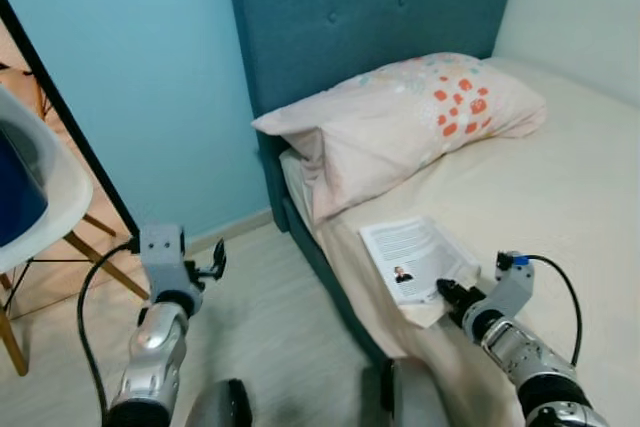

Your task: Clean up the room

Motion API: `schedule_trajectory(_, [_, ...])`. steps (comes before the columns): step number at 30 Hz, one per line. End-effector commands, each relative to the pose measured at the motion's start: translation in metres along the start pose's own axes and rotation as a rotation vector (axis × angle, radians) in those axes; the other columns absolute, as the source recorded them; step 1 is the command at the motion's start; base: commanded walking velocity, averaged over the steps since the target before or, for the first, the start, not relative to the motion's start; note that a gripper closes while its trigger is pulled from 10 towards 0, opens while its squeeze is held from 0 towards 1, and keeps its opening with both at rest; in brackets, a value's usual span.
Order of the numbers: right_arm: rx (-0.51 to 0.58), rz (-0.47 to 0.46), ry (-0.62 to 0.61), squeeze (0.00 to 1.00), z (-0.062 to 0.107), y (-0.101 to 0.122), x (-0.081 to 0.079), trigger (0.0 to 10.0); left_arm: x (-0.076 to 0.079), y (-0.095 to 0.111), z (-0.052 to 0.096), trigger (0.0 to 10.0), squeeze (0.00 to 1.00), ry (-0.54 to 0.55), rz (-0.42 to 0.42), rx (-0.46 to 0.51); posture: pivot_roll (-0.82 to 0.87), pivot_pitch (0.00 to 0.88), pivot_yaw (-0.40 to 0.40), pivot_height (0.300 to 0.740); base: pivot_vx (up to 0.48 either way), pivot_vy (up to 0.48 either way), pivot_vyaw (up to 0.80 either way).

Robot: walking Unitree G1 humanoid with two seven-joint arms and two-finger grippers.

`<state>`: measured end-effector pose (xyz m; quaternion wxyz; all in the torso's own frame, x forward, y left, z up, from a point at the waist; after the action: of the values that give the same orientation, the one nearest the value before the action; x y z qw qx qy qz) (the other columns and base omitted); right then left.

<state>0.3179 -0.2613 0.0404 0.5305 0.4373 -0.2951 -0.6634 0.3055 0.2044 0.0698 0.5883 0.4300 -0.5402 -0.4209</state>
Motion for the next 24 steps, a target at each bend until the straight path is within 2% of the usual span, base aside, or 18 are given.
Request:
schedule_trajectory(1, [-0.104,0.122,-0.035,0.00,0.000,-0.013,0.004,10.0,-0.003,0.009,-0.001,10.0,0.00,-0.004,-0.016,0.006,0.00,0.214,0.042,0.535,0.000,0.000,0.00])
schedule_trajectory(2, [-0.074,0.140,-0.047,0.00,-0.002,-0.002,0.003,10.0,-0.006,0.013,0.000,10.0,0.00,-0.003,-0.029,0.012,0.01,0.252,0.042,0.535,0.000,0.000,0.00])
schedule_trajectory(4, [0.002,0.129,-0.057,0.00,-0.005,0.019,0.002,10.0,-0.008,0.019,0.001,10.0,0.00,0.002,-0.042,0.021,0.02,0.265,0.044,0.535,0.000,0.000,0.00])
schedule_trajectory(5, [0.002,0.129,-0.057,0.00,-0.005,0.019,0.002,10.0,-0.008,0.019,0.001,10.0,0.00,0.002,-0.042,0.021,0.02,0.265,0.044,0.535,0.000,0.000,0.00])
schedule_trajectory(6, [0.067,0.115,-0.064,0.00,-0.007,0.039,0.001,10.0,-0.009,0.023,0.002,10.0,0.00,0.007,-0.045,0.028,0.02,0.273,0.047,0.535,0.000,0.000,0.00])
schedule_trajectory(13, [0.159,0.100,-0.058,0.00,-0.008,0.072,-0.003,10.0,-0.006,0.025,0.010,10.0,0.00,-0.004,-0.054,0.009,0.03,0.287,0.058,0.535,0.000,0.000,0.00])
schedule_trajectory(17, [0.157,0.110,-0.060,0.00,-0.009,0.075,-0.004,10.0,-0.005,0.025,0.013,10.0,0.00,-0.007,-0.054,-0.005,0.04,0.286,0.062,0.535,0.000,0.000,0.00])
schedule_trajectory(21, [0.095,0.145,-0.024,0.00,-0.012,0.064,-0.008,10.0,-0.004,0.026,0.014,10.0,0.00,-0.012,-0.059,-0.015,0.05,0.284,0.066,0.535,0.000,0.000,0.00])
schedule_trajectory(24, [0.029,0.234,0.055,0.00,-0.014,0.055,-0.016,10.0,-0.003,0.028,0.015,10.0,0.00,-0.013,-0.061,-0.018,0.05,0.286,0.070,0.535,0.000,0.000,0.00])
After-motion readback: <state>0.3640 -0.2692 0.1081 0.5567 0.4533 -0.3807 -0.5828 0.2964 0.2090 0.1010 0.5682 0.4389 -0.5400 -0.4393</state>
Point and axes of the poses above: a point about 5 cm out from each wrist's last joint towards the gripper, its own z axis pointing back from the gripper into the wrist, its own y axis along the axis of the wrist's last joint, x = y × z, the point moved 1 cm from there along -z, pointing out of the wrist towards the gripper, and after that the axes turned 12 degrees about z, right-handed, at the moved point
